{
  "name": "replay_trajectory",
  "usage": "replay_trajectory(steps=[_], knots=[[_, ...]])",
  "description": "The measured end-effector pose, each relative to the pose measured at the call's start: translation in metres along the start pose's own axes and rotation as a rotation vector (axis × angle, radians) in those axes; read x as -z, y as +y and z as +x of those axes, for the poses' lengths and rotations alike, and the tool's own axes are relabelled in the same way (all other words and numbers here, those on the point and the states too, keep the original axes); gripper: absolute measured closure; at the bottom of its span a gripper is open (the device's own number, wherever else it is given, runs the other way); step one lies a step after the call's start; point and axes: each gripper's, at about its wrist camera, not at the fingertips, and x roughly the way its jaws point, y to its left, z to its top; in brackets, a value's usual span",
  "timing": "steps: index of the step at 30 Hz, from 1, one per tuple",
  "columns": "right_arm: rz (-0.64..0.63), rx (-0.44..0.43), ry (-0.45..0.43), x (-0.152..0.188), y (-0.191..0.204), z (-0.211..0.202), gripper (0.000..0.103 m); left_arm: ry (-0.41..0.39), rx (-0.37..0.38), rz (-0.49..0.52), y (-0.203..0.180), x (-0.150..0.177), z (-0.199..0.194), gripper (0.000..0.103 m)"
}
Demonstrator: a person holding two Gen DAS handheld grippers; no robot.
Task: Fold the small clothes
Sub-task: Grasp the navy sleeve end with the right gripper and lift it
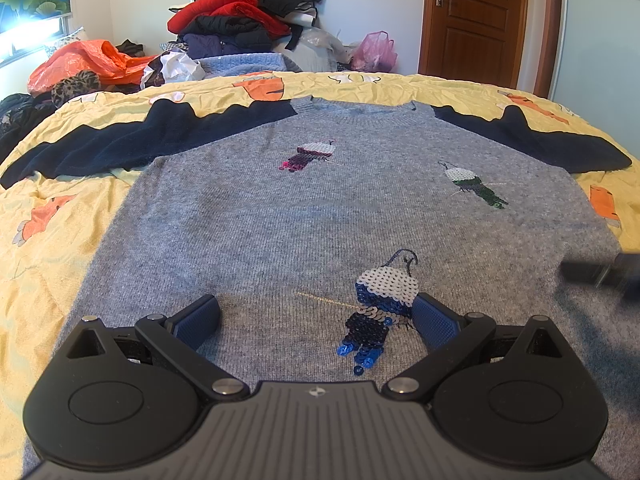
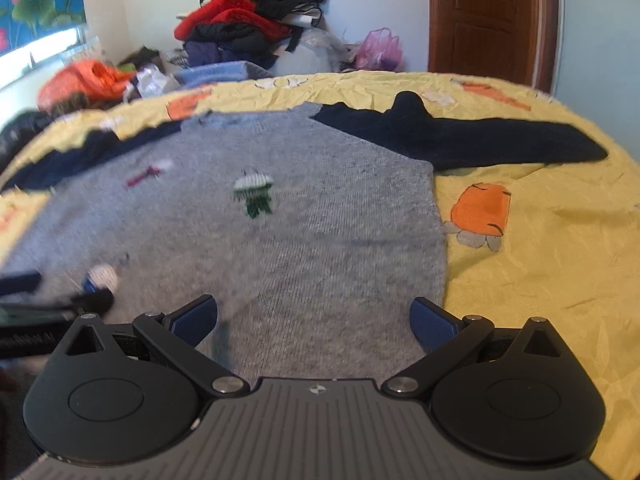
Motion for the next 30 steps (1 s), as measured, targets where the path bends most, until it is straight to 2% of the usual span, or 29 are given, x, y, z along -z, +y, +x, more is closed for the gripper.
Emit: replay_trajectory(steps=[3, 7, 9, 11, 15, 17, 23, 27, 29, 30], knots=[[0.187, -0.091, -0.077, -0.034, -0.054, -0.012, 0.000, 0.000, 0.000, 0.000, 0.000, 0.000, 0.000, 0.000], [0.550, -0.191, -0.205, -0.072, -0.154, -0.005, 0.002, 0.000, 0.001, 0.000, 0.000, 0.000, 0.000, 0.000], [0.667, -0.133, -0.257, -0.089, -0.200, 0.006, 0.005, 0.000, 0.000, 0.000, 0.000, 0.000, 0.000, 0.000], [0.724, -0.041, -0.282, -0.103, -0.238, 0.019, 0.012, 0.000, 0.000, 0.000, 0.000, 0.000, 0.000, 0.000], [0.839, 0.050, -0.261, -0.115, -0.294, 0.048, 0.015, 0.000, 0.000, 0.000, 0.000, 0.000, 0.000, 0.000], [0.850, 0.045, -0.268, -0.116, -0.306, 0.061, 0.015, 0.000, 0.000, 0.000, 0.000, 0.000, 0.000, 0.000], [0.851, 0.133, -0.270, -0.124, -0.336, 0.087, 0.018, 0.000, 0.002, 0.000, -0.001, 0.000, 0.000, 0.000], [0.827, 0.144, -0.321, -0.129, -0.345, 0.091, 0.020, 0.000, 0.004, -0.001, -0.004, -0.001, -0.001, 0.000], [0.807, 0.164, -0.337, -0.132, -0.347, 0.096, 0.023, 0.000, 0.004, -0.001, -0.004, -0.001, -0.001, 0.000], [0.793, 0.183, -0.336, -0.133, -0.347, 0.099, 0.031, 0.000, 0.005, -0.001, -0.005, -0.001, -0.001, 0.000]])
